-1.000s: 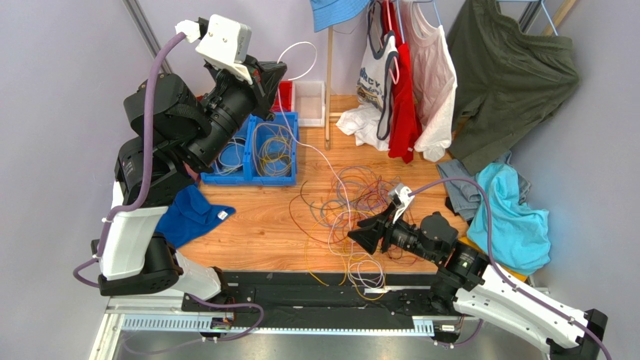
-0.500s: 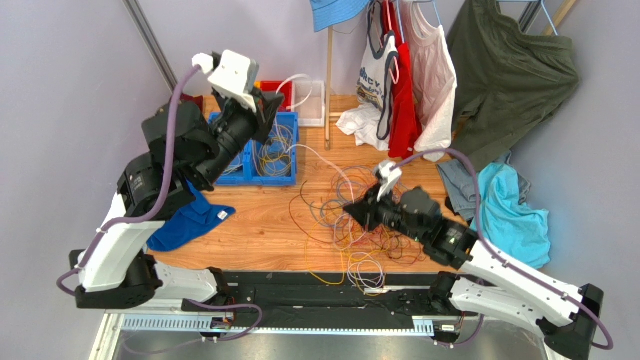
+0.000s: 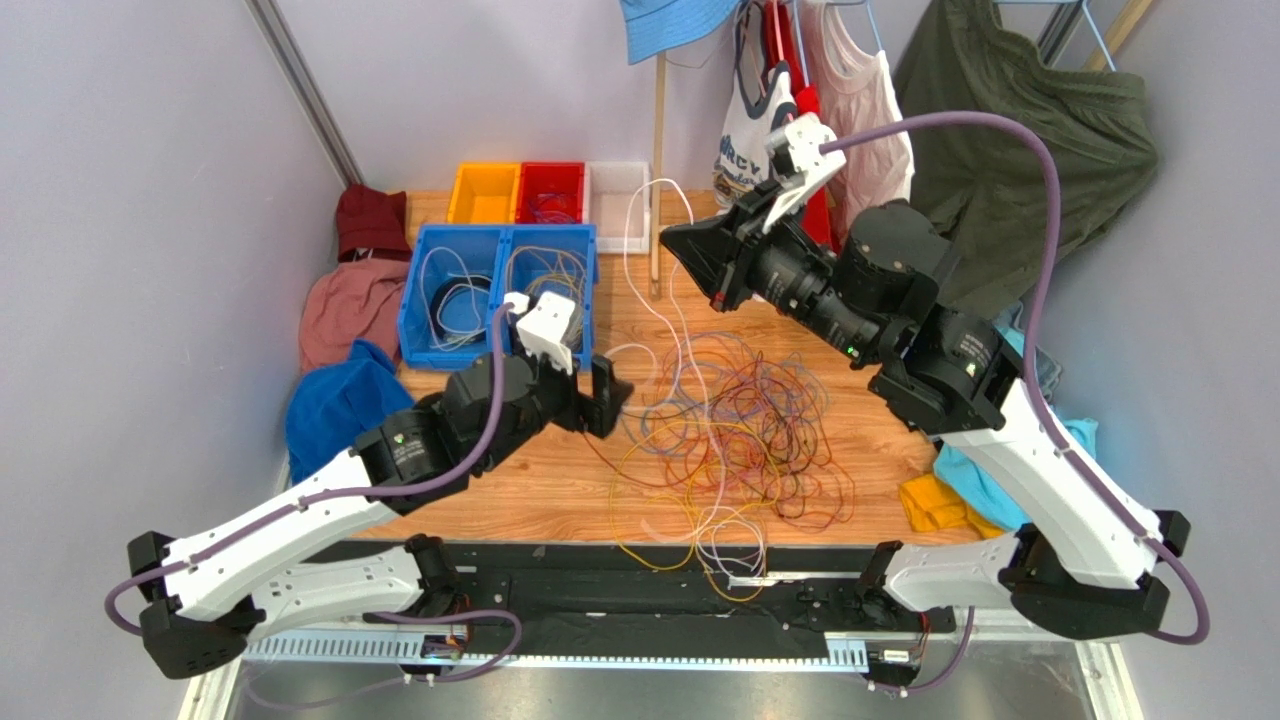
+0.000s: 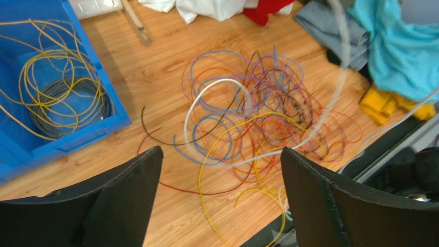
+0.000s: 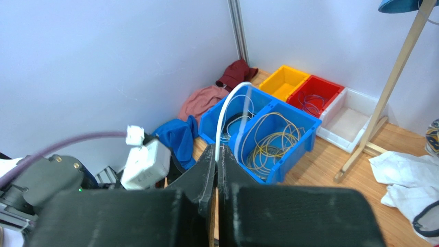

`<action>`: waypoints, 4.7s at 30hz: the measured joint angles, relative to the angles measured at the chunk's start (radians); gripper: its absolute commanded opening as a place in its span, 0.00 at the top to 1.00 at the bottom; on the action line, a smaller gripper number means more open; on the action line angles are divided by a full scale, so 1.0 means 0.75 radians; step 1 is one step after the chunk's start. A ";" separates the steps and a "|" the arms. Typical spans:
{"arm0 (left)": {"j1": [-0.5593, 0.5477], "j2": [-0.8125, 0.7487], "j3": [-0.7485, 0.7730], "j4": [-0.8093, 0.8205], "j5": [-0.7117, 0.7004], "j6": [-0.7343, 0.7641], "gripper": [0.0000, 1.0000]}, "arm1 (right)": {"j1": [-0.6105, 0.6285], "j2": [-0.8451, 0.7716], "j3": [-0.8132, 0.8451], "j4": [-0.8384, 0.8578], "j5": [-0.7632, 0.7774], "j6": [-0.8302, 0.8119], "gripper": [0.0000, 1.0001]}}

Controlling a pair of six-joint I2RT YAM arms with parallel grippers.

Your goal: Untangle the cables

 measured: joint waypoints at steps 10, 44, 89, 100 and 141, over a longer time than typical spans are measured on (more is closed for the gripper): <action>0.000 -0.321 -0.250 0.052 -0.141 -0.152 0.01 | 0.000 0.070 0.166 -0.226 0.037 -0.048 1.00; -0.191 -0.055 -0.737 1.315 0.130 0.176 0.01 | 0.001 0.105 -0.003 -0.228 0.006 0.091 1.00; 0.139 0.109 0.294 -0.248 0.485 -0.021 1.00 | -0.143 -0.069 -0.429 -0.149 0.187 0.211 0.30; 0.248 0.285 0.844 -0.758 0.213 0.001 1.00 | -0.171 -0.271 -0.667 -0.064 0.179 0.276 0.24; 1.293 0.883 1.081 -0.599 0.286 -0.132 1.00 | -0.030 -0.723 -1.624 0.350 -0.200 0.549 0.23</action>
